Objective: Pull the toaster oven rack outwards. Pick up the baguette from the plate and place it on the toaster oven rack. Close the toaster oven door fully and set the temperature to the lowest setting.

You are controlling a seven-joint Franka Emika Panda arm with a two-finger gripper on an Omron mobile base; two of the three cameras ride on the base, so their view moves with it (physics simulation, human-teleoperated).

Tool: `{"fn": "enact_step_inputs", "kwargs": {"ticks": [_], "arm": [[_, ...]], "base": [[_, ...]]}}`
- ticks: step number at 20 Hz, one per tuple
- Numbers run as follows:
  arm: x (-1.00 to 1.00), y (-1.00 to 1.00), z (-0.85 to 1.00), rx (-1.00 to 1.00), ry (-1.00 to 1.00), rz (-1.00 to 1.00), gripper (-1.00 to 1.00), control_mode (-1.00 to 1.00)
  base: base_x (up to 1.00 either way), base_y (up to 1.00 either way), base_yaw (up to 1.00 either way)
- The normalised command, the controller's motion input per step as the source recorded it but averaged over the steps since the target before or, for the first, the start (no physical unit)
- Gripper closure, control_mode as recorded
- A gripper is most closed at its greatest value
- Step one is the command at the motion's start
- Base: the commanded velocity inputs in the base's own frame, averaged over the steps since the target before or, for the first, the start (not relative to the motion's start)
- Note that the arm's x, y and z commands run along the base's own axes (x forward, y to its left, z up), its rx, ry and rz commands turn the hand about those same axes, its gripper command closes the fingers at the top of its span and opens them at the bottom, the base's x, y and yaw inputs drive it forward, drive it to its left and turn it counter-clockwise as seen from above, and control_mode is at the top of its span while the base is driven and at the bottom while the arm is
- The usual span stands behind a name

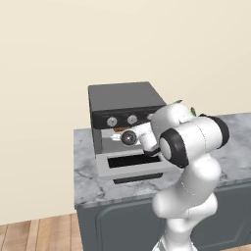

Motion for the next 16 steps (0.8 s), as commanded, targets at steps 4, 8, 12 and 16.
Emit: {"fn": "enact_step_inputs", "kwargs": {"ticks": [4,8,12,16], "arm": [[-0.09,0.0,0.64,0.02,-0.32,0.0,-1.0,-1.0],[-0.32,0.0,0.84,0.04,-0.19,0.0,-1.0,-1.0],[-0.46,0.0,0.77,0.05,-0.03,0.0,-1.0,-1.0],[-0.62,0.0,0.76,0.06,0.0,0.0,-1.0,-1.0]], "base": [[0.0,0.0,0.0],[0.0,0.0,0.0],[0.0,0.0,0.0],[0.0,0.0,0.0]]}}
